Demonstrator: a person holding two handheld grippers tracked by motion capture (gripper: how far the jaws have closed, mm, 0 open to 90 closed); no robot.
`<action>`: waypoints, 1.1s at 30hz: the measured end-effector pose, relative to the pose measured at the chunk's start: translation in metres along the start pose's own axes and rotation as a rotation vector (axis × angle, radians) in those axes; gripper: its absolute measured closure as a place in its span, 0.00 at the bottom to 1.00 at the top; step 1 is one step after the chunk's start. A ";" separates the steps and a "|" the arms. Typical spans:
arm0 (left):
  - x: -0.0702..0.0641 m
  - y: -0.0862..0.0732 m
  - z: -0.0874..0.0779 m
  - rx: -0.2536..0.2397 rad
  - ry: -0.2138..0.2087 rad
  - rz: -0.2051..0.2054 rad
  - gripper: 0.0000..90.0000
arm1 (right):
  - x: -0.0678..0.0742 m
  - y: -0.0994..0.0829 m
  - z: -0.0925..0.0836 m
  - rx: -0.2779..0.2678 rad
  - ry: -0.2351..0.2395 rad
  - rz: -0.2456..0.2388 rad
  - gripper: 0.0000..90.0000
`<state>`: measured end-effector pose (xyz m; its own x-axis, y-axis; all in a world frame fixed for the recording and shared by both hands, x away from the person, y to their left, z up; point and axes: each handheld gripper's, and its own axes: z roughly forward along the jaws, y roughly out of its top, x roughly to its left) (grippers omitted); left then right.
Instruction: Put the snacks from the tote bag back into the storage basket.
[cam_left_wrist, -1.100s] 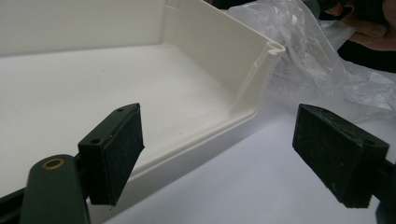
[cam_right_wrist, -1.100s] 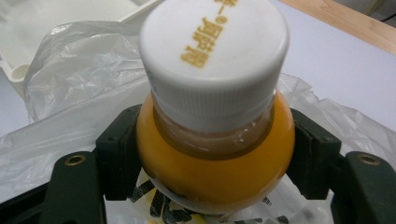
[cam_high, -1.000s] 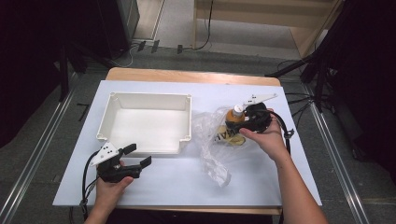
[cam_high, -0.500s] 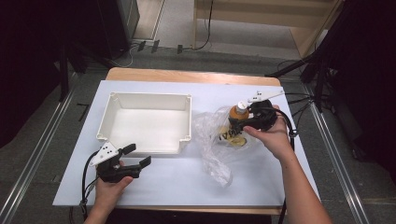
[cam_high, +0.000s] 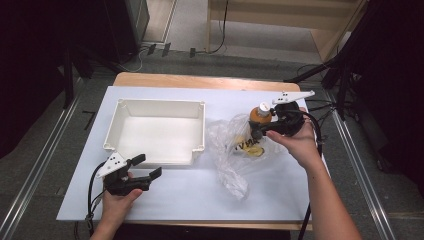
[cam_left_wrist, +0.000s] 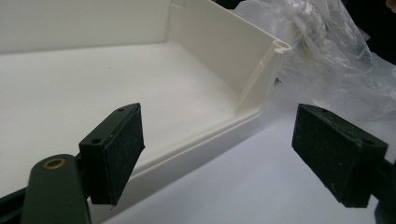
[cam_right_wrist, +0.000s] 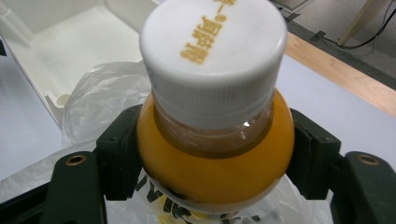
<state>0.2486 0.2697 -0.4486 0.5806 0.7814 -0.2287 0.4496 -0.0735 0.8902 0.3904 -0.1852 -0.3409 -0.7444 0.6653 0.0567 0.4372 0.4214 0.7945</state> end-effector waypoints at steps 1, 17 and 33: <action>0.000 0.000 0.000 0.000 0.000 0.000 0.19 | 0.000 0.001 -0.002 -0.003 -0.001 0.005 0.34; -0.001 0.000 0.000 -0.004 0.004 0.002 0.19 | -0.003 0.014 -0.024 -0.019 -0.021 0.001 0.34; -0.001 0.000 -0.001 -0.008 0.000 -0.003 0.19 | -0.002 0.031 -0.037 -0.035 -0.021 -0.014 0.34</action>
<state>0.2476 0.2696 -0.4485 0.5790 0.7819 -0.2312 0.4457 -0.0661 0.8927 0.3869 -0.1965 -0.2934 -0.7397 0.6722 0.0328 0.4080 0.4092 0.8161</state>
